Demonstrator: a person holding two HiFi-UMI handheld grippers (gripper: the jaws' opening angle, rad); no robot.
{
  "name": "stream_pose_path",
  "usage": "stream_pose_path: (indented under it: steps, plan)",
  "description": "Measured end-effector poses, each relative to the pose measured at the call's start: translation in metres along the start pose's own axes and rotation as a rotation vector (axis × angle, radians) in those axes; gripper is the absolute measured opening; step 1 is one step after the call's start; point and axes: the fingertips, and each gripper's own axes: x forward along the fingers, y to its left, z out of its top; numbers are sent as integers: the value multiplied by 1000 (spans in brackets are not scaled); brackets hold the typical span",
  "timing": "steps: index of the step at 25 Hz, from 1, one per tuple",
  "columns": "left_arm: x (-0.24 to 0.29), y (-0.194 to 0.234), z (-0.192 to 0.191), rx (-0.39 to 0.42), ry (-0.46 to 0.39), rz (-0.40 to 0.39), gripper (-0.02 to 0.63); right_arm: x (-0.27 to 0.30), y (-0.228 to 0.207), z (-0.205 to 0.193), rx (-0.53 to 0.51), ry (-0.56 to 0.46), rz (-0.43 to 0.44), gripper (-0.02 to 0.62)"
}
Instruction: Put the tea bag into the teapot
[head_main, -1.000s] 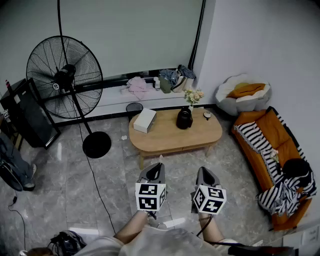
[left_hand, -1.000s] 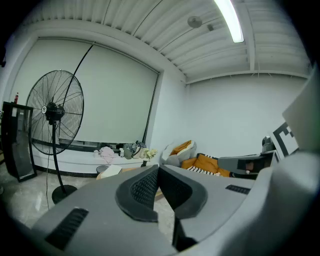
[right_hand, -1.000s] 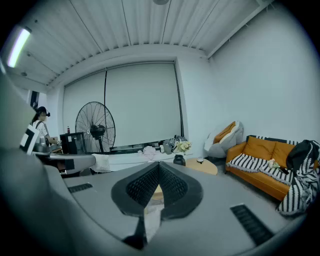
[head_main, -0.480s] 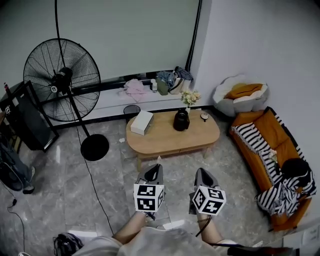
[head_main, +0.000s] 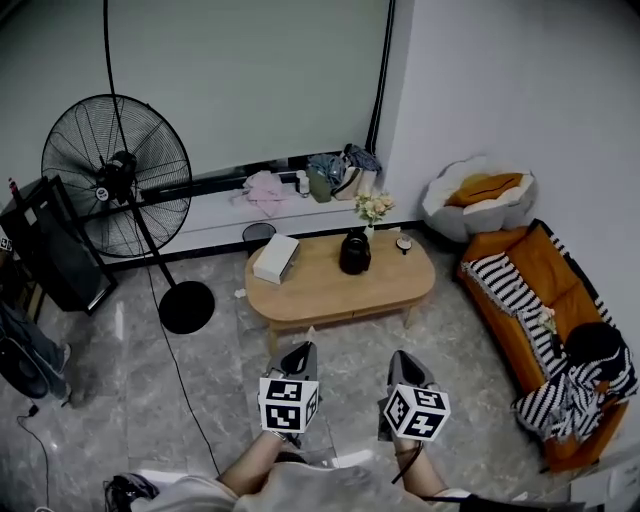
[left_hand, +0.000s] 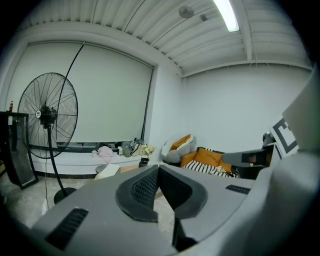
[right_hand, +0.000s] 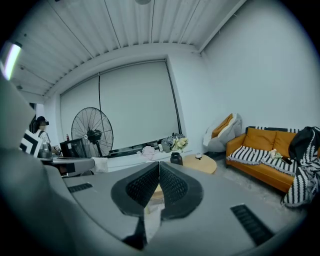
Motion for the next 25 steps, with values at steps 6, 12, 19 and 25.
stream_pose_path:
  steps: [6, 12, 19, 25]
  plan:
    - [19, -6, 0, -37, 15, -2, 17, 16, -15, -4, 37, 22, 5, 34]
    - [45, 2, 6, -31, 14, -8, 17, 40, -24, -3, 113, 25, 6, 34]
    - [93, 13, 13, -70, 10, -30, 17, 80, -41, 14, 113, 32, -14, 34]
    - [139, 39, 25, -95, 14, -29, 17, 124, -42, 33, 93, 41, -21, 34]
